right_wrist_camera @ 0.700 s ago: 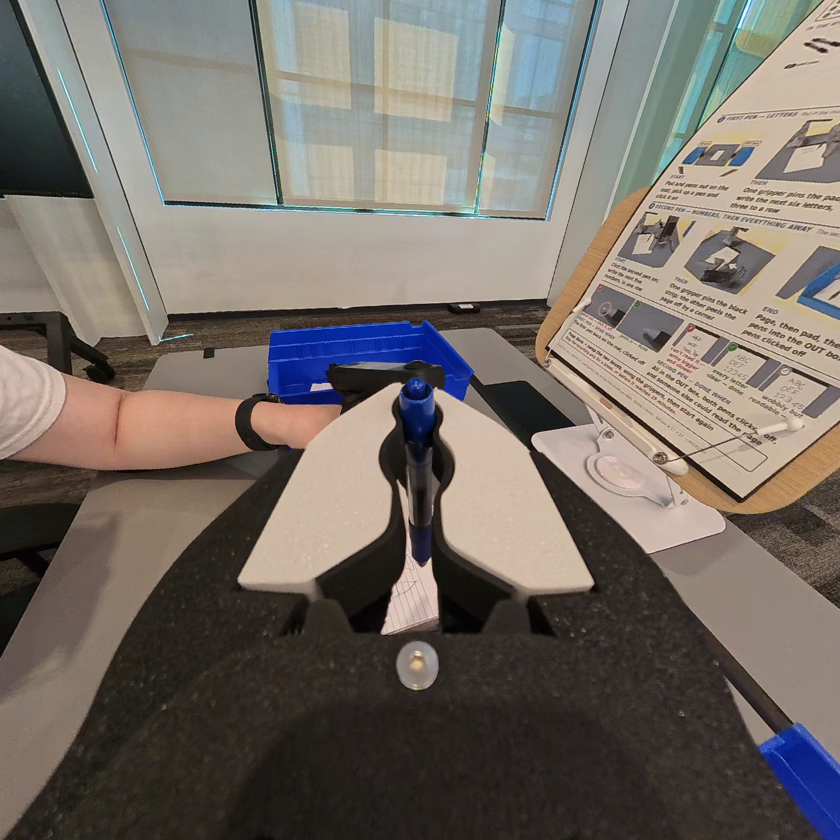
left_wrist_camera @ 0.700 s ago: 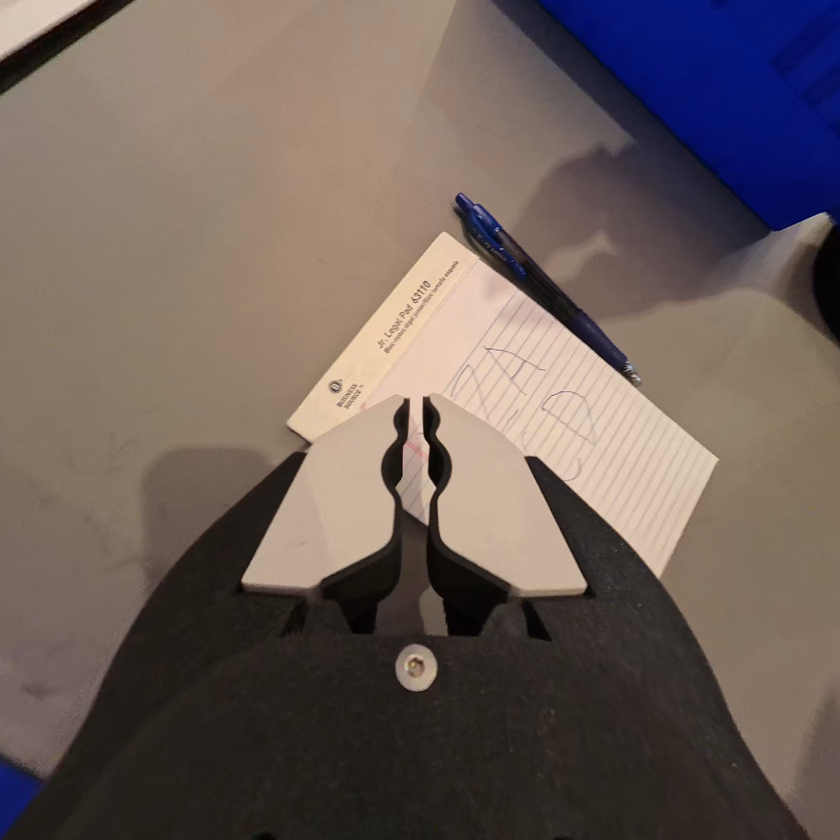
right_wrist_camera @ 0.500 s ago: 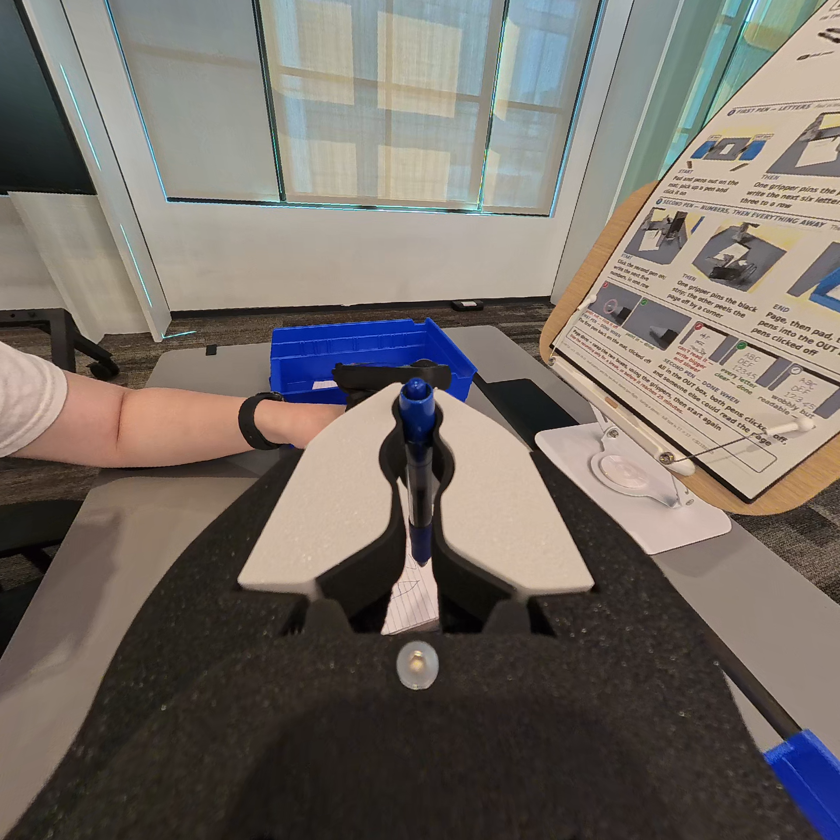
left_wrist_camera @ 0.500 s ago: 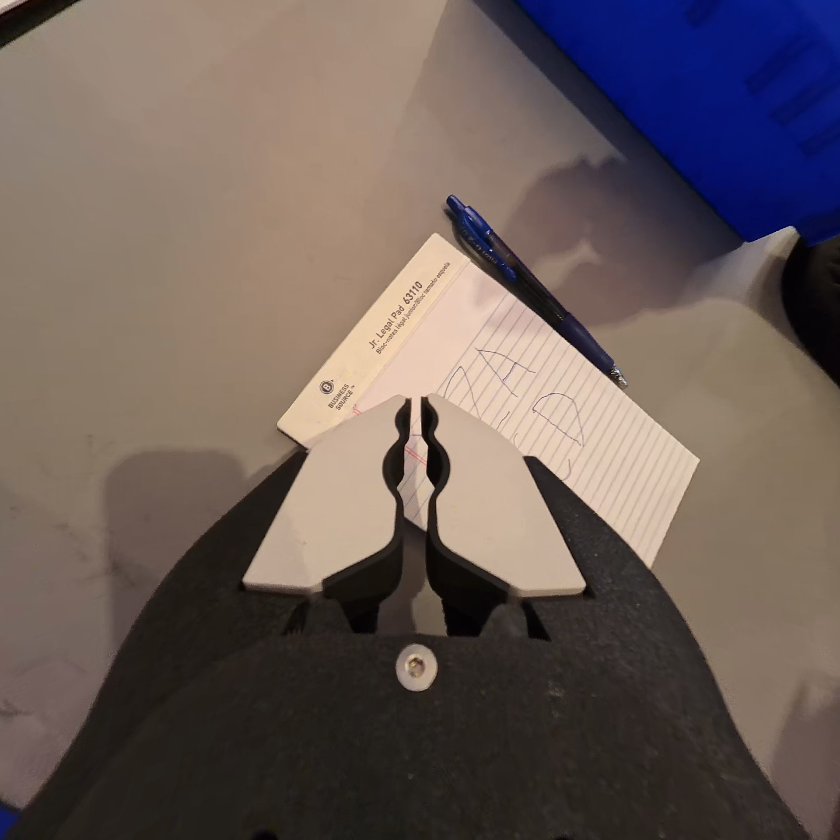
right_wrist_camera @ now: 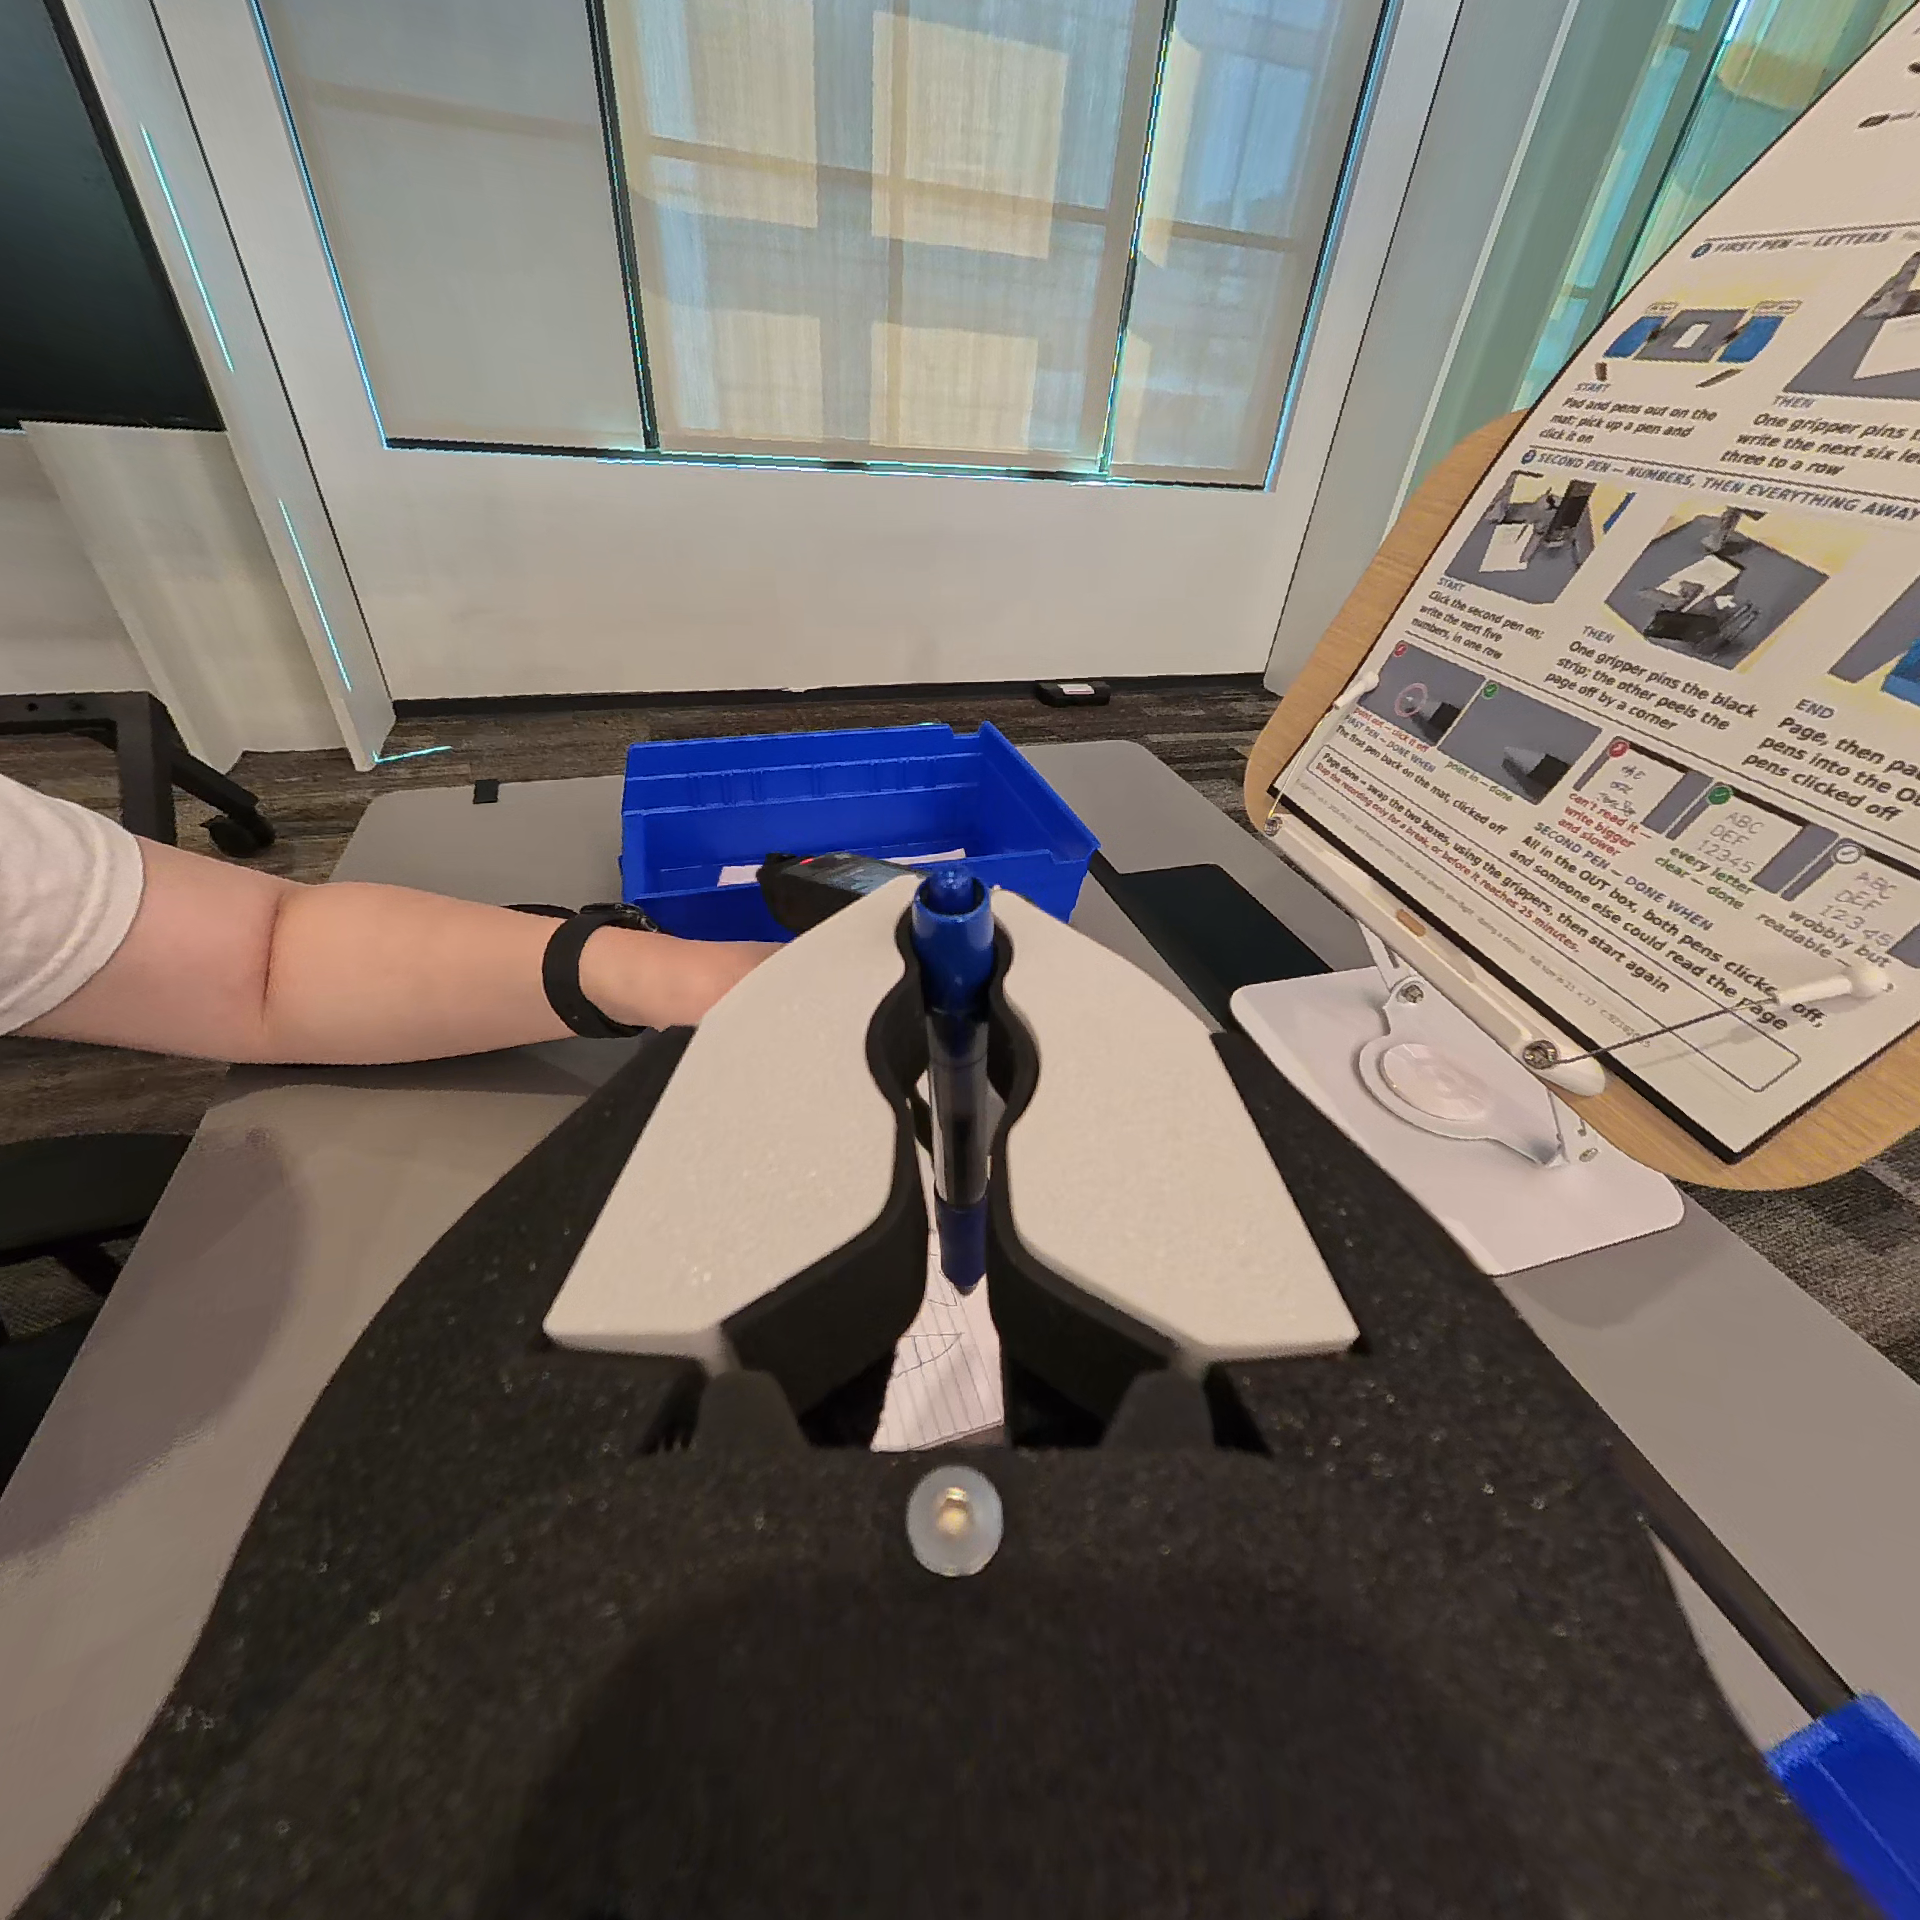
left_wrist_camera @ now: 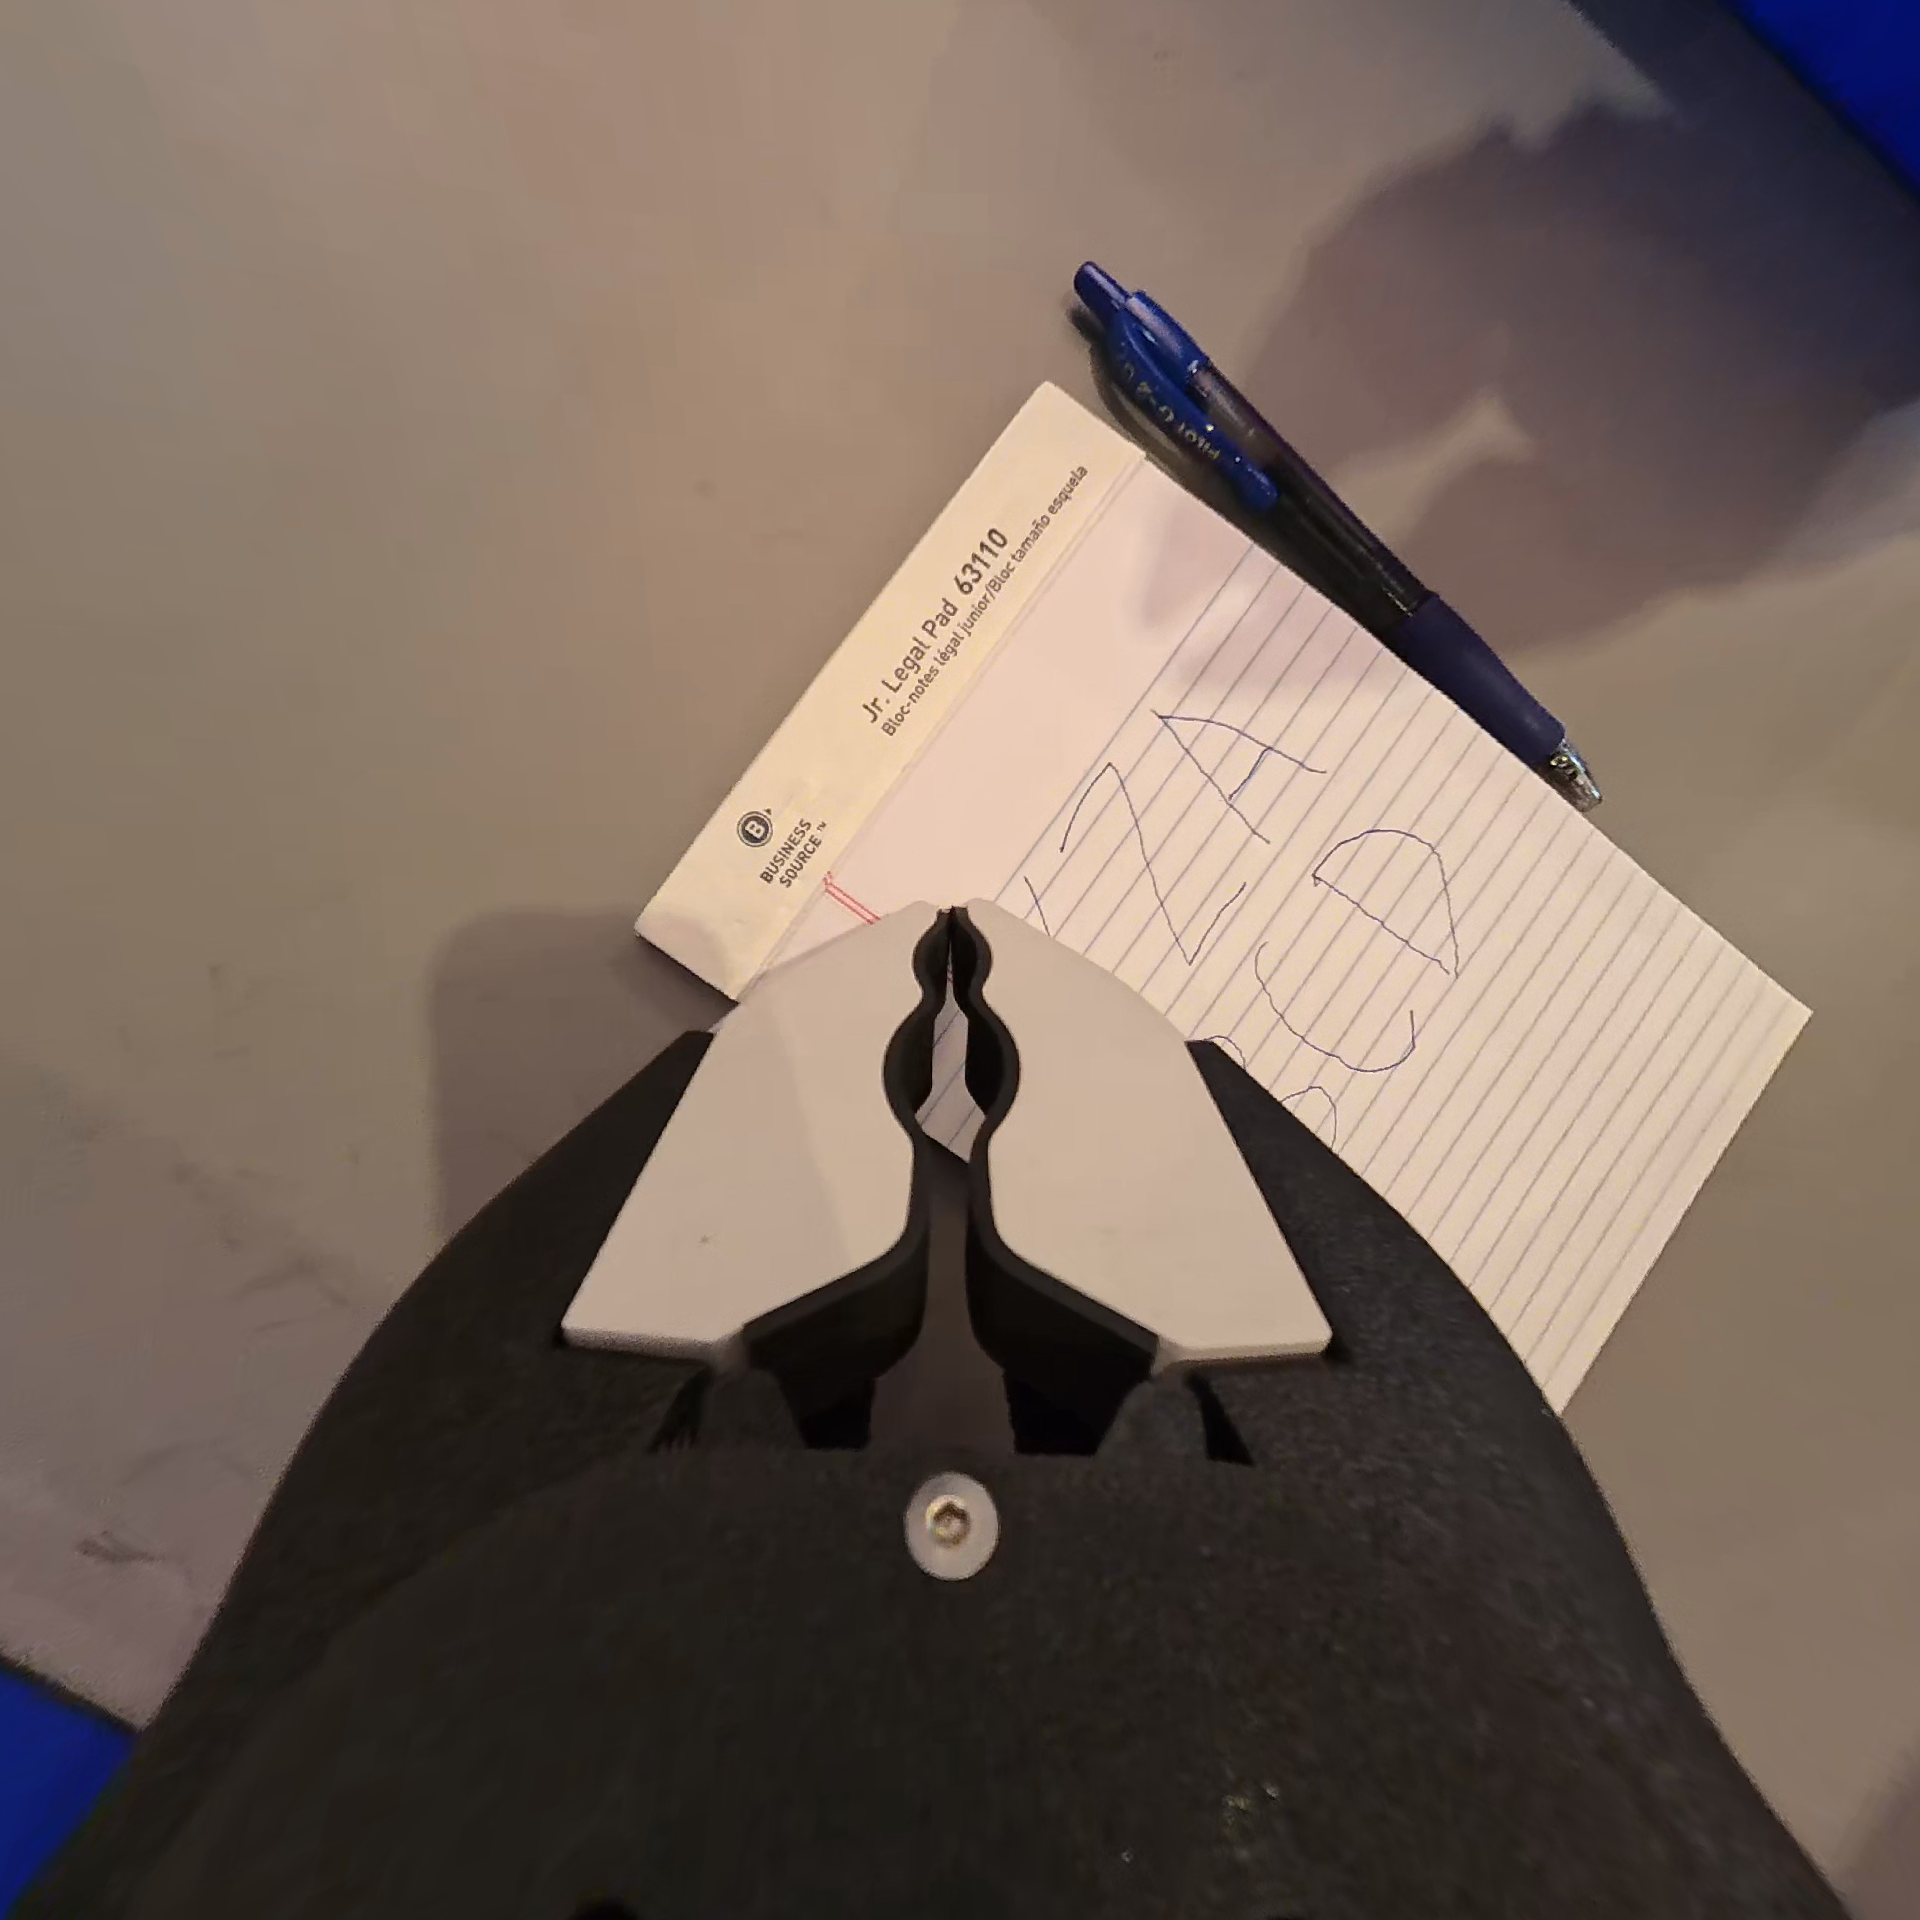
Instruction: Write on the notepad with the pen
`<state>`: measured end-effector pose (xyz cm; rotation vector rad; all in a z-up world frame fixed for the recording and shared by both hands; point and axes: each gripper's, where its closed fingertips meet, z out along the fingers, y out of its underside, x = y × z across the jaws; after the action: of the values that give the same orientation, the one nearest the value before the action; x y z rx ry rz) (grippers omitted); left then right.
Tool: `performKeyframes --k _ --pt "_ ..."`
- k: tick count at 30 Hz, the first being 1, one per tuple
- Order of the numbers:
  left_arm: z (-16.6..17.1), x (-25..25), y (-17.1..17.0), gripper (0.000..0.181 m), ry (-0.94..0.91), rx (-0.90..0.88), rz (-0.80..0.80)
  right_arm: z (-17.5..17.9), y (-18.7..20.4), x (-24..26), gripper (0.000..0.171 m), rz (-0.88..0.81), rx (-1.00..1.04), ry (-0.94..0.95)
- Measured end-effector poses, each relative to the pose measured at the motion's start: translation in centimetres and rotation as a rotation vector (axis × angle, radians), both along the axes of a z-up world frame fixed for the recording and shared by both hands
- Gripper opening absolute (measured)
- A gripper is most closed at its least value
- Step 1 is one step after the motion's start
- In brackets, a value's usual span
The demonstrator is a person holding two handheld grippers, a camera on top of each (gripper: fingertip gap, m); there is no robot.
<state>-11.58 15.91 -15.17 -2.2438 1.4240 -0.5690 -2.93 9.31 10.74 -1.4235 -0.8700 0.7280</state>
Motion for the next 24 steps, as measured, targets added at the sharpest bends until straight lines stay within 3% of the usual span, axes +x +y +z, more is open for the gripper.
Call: performKeyframes --k 20,24 --pt "0.0 0.0 0.0 0.0 -0.012 -0.003 0.027 -1.9 0.7 -3.2 0.005 -0.05 0.042 -0.067" --pt "0.0 0.0 0.0 0.0 -0.007 0.002 0.03 -0.9 0.1 -3.8 0.005 -0.043 0.088 -0.013"
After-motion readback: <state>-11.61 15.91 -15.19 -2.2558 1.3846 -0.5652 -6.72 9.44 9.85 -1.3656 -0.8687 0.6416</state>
